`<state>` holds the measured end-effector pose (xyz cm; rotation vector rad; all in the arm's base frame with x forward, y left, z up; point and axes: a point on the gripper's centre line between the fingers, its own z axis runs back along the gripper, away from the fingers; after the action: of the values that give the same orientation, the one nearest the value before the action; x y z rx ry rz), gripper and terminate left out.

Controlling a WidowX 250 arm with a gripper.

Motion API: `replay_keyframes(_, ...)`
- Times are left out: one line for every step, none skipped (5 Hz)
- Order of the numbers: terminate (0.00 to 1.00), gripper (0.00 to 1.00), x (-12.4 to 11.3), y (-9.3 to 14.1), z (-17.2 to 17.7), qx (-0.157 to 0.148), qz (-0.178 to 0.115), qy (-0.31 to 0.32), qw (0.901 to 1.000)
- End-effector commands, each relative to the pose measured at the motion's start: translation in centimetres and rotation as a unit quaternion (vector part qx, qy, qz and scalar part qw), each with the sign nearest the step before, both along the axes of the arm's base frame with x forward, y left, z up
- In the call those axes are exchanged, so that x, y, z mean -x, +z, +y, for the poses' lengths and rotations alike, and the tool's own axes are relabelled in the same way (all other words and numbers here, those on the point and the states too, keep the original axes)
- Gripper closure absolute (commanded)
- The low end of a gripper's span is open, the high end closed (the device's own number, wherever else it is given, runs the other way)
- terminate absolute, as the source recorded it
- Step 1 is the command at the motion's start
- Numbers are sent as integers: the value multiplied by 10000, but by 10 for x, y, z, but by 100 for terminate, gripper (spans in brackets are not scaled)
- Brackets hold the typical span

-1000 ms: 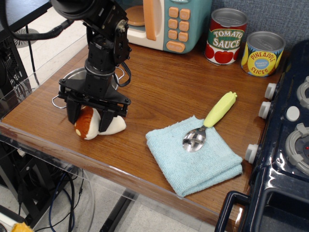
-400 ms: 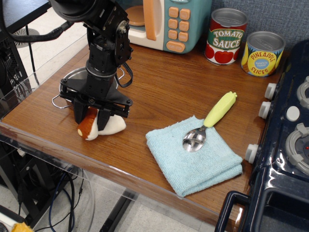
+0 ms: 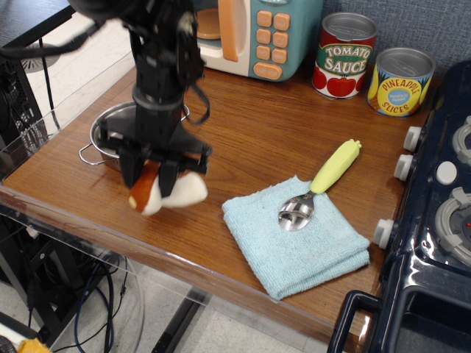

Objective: Place the mushroom between the microwave and pot

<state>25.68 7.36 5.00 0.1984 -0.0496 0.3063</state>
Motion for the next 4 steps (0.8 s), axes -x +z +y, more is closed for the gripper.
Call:
replay_keyframes(0, 100, -28, 52, 3, 397, -740, 281, 9961)
replay_keyframes(0, 100, -48, 65, 23, 451, -941, 602, 9927)
replay_keyframes(0, 100, -66, 77, 45, 390, -1167, 818, 9890)
replay_keyframes(0, 100, -82, 84, 69, 232, -1482, 889, 9847)
